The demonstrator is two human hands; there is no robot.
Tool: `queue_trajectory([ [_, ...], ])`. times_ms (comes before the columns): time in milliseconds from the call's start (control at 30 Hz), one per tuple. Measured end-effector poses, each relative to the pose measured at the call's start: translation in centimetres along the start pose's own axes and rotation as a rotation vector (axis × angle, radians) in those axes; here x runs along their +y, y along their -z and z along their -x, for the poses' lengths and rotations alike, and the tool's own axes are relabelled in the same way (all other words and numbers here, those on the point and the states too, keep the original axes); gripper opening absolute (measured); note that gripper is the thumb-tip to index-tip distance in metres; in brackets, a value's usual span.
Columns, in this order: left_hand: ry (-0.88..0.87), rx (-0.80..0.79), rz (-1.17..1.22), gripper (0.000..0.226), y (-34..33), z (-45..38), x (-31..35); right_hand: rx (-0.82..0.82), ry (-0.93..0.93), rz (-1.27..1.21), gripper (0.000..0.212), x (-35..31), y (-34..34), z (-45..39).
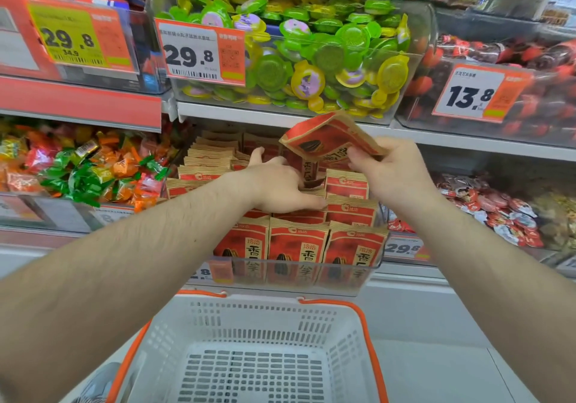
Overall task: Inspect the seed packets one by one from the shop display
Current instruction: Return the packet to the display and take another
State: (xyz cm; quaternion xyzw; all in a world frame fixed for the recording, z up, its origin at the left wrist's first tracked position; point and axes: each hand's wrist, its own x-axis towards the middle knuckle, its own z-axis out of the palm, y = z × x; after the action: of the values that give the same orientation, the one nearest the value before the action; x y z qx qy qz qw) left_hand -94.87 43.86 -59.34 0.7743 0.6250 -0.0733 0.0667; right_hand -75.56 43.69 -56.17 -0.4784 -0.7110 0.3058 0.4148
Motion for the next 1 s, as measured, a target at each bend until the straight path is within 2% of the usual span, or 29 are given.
queue_trajectory([
  [133, 0.009, -0.006, 0.025, 0.083, -0.2, 0.0, 0.1, -0.085, 0.050, 0.167, 0.020, 0.9, -0.9, -1.4],
  [267, 0.024, -0.005, 0.036, 0.080, -0.4, 0.1, 0.3, -0.150, -0.002, 0.260, 0.020, 1.5, -1.6, -2.7],
  [500, 0.020, 0.007, 0.018, 0.087, -0.4, 0.3, 0.3, -0.371, -0.114, 0.458, 0.024, 1.5, -3.7, -5.7],
  [700, -0.007, 0.046, 0.012, 0.081, -0.3, 1.5, 0.3, -0.270, -0.181, 0.708, 0.043, 1.2, -5.6, -7.8],
  [900, -0.052, 0.139, 0.059, 0.068, -0.1, 2.9, 0.0, -0.374, -0.245, 0.933, 0.029, 1.4, -6.2, -9.1],
  [1000, -0.079, 0.147, 0.030, 0.065, -0.4, 3.7, -0.2, -0.435, -0.305, 0.944, 0.025, 1.3, -6.3, -9.6],
])
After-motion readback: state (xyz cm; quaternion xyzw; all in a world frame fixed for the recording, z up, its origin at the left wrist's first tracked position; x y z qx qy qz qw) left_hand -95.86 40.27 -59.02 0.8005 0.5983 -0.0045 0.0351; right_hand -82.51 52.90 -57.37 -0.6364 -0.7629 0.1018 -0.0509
